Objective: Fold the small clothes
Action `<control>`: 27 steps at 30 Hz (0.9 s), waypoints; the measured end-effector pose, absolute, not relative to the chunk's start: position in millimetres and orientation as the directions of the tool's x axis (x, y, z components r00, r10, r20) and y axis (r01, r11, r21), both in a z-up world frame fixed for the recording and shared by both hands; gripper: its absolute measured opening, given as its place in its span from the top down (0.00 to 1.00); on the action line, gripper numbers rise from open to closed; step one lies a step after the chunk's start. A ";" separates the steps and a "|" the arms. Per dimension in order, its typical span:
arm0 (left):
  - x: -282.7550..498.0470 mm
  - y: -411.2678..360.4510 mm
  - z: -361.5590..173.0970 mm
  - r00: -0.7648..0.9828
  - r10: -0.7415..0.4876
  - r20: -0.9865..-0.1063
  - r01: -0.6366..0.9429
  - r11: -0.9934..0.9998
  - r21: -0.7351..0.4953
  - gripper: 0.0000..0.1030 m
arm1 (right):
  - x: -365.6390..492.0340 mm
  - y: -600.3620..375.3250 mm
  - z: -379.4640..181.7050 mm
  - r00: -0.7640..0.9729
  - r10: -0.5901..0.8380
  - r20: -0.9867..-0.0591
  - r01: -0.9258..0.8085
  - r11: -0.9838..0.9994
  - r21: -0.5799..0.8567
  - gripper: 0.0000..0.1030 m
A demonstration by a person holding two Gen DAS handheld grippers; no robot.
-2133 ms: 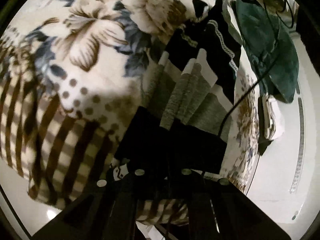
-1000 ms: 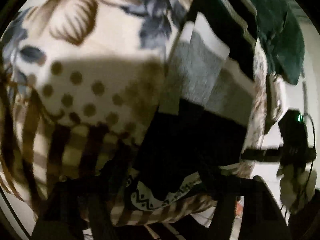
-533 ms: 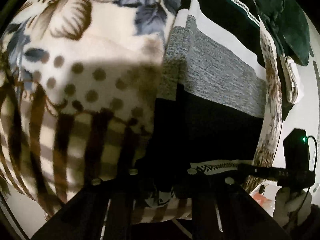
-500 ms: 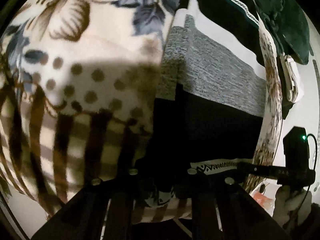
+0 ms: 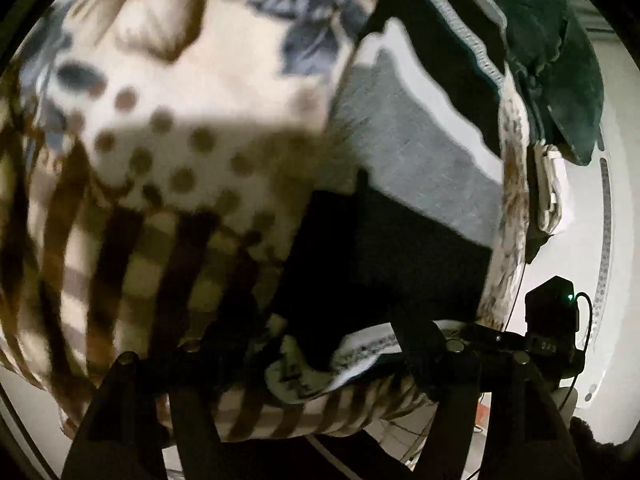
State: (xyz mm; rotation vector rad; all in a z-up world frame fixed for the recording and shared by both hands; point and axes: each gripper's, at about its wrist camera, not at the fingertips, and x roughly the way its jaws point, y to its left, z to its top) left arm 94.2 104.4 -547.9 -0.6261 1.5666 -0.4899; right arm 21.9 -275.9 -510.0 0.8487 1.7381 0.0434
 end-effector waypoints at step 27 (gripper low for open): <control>539.1 25.1 -504.7 0.201 -0.667 -0.718 0.095 0.743 -0.663 0.86 | 503.1 -372.2 -494.9 0.327 0.416 -0.848 0.512 0.676 0.529 0.73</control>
